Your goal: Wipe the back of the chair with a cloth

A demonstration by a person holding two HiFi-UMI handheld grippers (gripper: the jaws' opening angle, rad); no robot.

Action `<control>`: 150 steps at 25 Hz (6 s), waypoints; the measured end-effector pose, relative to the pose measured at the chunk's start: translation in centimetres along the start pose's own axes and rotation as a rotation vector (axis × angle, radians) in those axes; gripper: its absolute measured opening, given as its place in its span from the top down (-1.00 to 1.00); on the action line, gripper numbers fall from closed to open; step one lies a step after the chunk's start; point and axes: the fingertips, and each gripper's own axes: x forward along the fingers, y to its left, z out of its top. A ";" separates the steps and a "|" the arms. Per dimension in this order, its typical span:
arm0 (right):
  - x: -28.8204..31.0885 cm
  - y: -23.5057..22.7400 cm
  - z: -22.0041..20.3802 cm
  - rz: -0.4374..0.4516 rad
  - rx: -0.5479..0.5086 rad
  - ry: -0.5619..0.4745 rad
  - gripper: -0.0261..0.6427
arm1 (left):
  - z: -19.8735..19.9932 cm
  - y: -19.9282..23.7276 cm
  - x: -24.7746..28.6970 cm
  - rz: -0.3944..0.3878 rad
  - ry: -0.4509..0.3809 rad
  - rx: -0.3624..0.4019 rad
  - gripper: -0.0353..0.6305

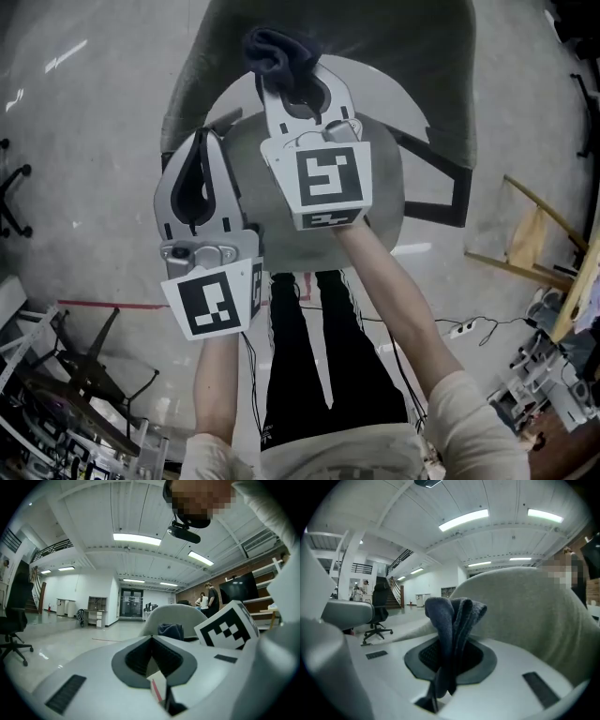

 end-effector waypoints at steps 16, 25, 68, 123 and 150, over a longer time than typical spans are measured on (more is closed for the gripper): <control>1.9 10.5 -3.6 0.288 -0.041 0.035 0.75 | -1.8 3.3 -2.4 0.109 0.010 -0.027 0.86; 2.7 9.8 -3.7 0.322 -0.108 0.022 0.75 | -2.1 3.2 -1.6 0.117 0.012 -0.044 0.86; -7.4 -20.5 -7.1 -0.637 0.074 0.118 0.75 | -2.5 -8.5 4.0 -0.199 0.038 0.005 0.86; -26.1 0.8 34.5 -0.162 -0.049 -0.115 0.75 | 36.1 -6.5 -12.7 0.013 -0.289 -0.006 0.86; -34.1 0.8 33.1 -0.082 -0.007 -0.229 0.75 | 36.1 -14.1 -17.2 -0.015 -0.313 0.030 0.86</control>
